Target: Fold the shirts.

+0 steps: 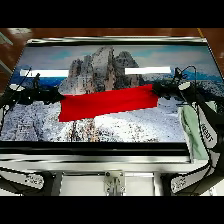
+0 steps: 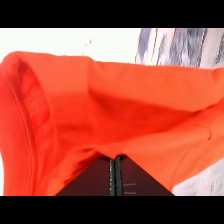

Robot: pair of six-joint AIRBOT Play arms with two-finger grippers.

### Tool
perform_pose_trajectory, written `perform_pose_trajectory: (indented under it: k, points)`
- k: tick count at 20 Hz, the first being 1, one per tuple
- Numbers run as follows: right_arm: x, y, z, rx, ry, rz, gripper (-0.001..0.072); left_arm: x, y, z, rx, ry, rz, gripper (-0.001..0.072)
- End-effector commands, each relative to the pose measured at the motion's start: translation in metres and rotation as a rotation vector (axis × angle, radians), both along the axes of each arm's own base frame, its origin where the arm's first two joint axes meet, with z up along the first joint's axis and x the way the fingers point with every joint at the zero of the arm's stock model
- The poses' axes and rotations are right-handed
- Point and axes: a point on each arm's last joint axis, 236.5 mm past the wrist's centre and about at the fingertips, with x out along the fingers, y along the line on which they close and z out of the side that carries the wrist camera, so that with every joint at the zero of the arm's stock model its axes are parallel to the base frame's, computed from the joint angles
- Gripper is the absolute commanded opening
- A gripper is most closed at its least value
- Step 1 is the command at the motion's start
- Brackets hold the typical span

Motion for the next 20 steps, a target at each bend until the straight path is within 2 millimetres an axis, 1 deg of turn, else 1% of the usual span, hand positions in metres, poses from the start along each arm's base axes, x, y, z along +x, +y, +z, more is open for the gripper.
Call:
perform_pose_trajectory:
  k: [1, 3, 4, 5, 6, 7, 8, 9, 10, 11, 12, 13, 14, 15, 16, 18, 20]
  points:
    - [0.003, -0.001, -0.006, 0.013, 0.004, -0.021, 0.0066, 0.008, -0.005, -0.007, -0.005, -0.013, 0.014, 0.0037]
    - [0.003, 0.001, -0.012, 0.031, 0.019, -0.032, 0.0071, 0.008, -0.005, -0.018, -0.02, 0.023, 0.041, 0.0037]
    - [0.003, 0.002, -0.014, 0.045, 0.024, -0.039, 0.0111, 0.009, -0.004, -0.023, -0.036, 0.052, 0.074, 0.0037]
    - [0.004, 0.004, -0.013, 0.06, 0.023, -0.047, 0.0282, 0.009, -0.003, -0.025, -0.053, 0.079, 0.105, 0.0044]
    - [0.007, 0.004, -0.009, 0.069, 0.009, -0.054, 0.0502, 0.009, -0.003, -0.024, -0.054, 0.078, 0.104, 0.0131]
    - [0.007, 0.005, -0.001, 0.072, -0.008, -0.034, 0.0563, 0.008, -0.004, -0.02, -0.061, 0.078, 0.089, 0.0342]
    - [0.005, 0.002, 0.011, 0.053, -0.033, 0.0, 0.0564, 0.008, -0.004, -0.012, -0.072, 0.075, 0.07, 0.0483]
    - [0.003, -0.005, 0.023, 0.022, -0.057, 0.026, 0.0563, 0.009, -0.001, -0.003, -0.08, 0.065, 0.053, 0.0486]
    - [0.0, -0.02, 0.032, -0.029, -0.072, 0.036, 0.0564, 0.012, 0.005, 0.007, -0.088, 0.052, 0.046, 0.0486]
    - [-0.003, -0.039, 0.036, -0.081, -0.075, 0.032, 0.0577, 0.015, 0.01, 0.018, -0.095, 0.04, 0.036, 0.0484]
    - [-0.007, -0.057, 0.033, -0.1, -0.047, -0.009, 0.0577, 0.016, 0.013, 0.027, -0.103, 0.031, 0.026, 0.0483]
    - [-0.012, -0.068, 0.025, -0.084, -0.005, -0.047, 0.0606, 0.017, 0.016, 0.036, -0.11, 0.026, 0.021, 0.0483]
    - [-0.016, -0.072, 0.016, -0.058, 0.031, -0.067, 0.0679, 0.017, 0.016, 0.042, -0.114, 0.021, 0.008, 0.048]
    - [-0.019, -0.07, 0.005, -0.031, 0.064, -0.074, 0.0678, 0.016, 0.014, 0.047, -0.119, 0.02, -0.01, 0.0459]
    - [-0.021, -0.065, -0.005, -0.002, 0.09, -0.074, 0.0679, 0.014, 0.01, 0.049, -0.124, 0.022, -0.026, 0.0458]
    - [-0.02, -0.044, -0.024, 0.078, 0.128, -0.08, 0.0679, 0.007, -0.001, 0.051, -0.136, 0.039, -0.068, 0.0458]
    - [-0.018, -0.026, -0.036, 0.144, 0.148, -0.084, 0.0678, 0.001, -0.014, 0.053, -0.143, 0.05, -0.108, 0.0457]
